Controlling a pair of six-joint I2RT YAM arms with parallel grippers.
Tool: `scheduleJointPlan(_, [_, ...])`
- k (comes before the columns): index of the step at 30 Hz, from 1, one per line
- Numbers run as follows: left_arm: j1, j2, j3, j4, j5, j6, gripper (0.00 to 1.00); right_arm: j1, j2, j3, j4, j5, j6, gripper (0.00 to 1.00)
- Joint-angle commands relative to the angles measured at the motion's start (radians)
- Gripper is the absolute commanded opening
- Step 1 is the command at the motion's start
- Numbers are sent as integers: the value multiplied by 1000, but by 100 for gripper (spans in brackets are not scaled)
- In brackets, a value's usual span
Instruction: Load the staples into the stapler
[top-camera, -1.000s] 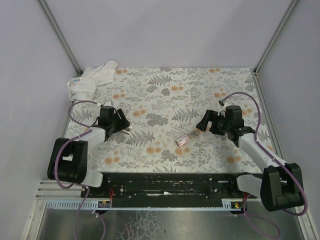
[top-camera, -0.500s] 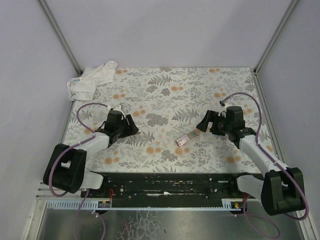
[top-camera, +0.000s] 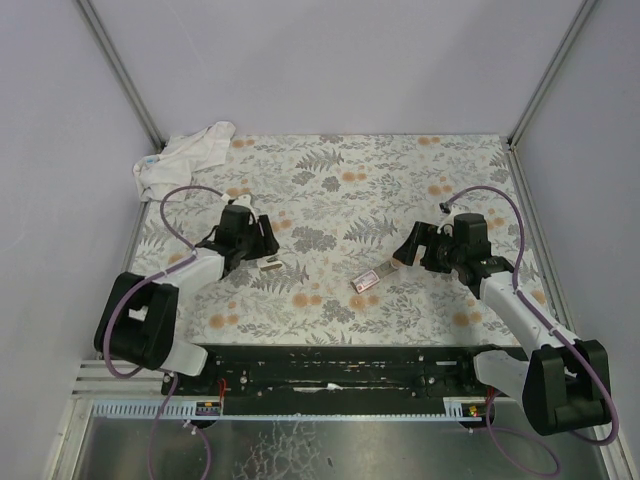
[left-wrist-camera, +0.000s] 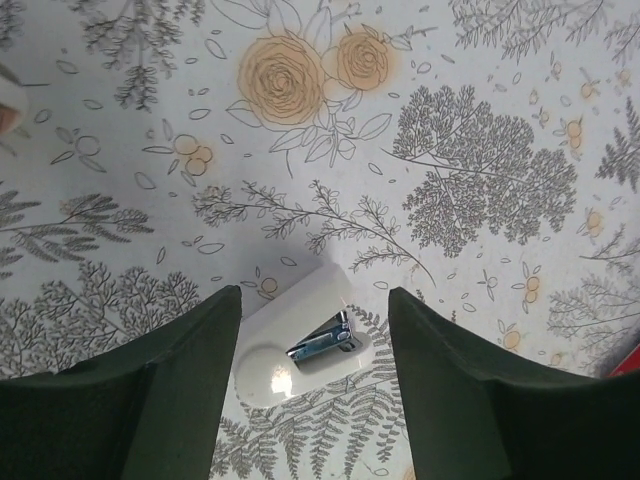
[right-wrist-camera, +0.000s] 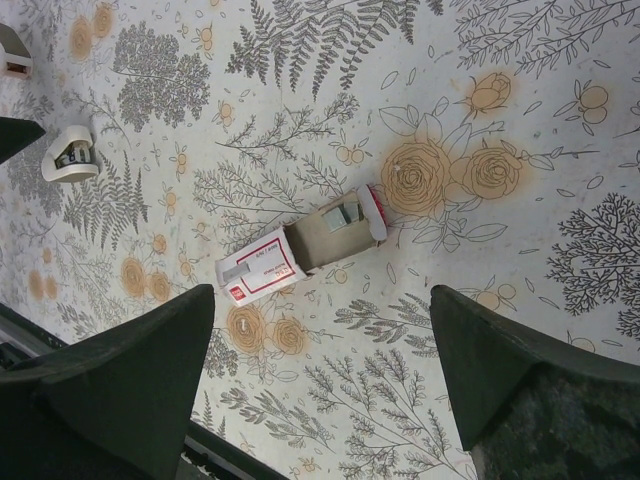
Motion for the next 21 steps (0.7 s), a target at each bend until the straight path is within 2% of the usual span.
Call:
scheduleJointPlan(1, [-39, 75, 62, -1, -29, 93, 60, -3, -23, -1, 1, -18, -12, 95])
scheduleJointPlan(5, [-74, 142, 95, -26, -89, 120, 60, -3, -25, 0, -3, -18, -15, 95])
scheduleJointPlan(12, [-155, 193, 152, -85, -235, 143, 51, -3, -27, -2, -11, -14, -21, 95])
scheduleJointPlan(21, [-194, 222, 174, -145, -291, 132, 44, -3, -20, -5, -7, -18, -20, 95])
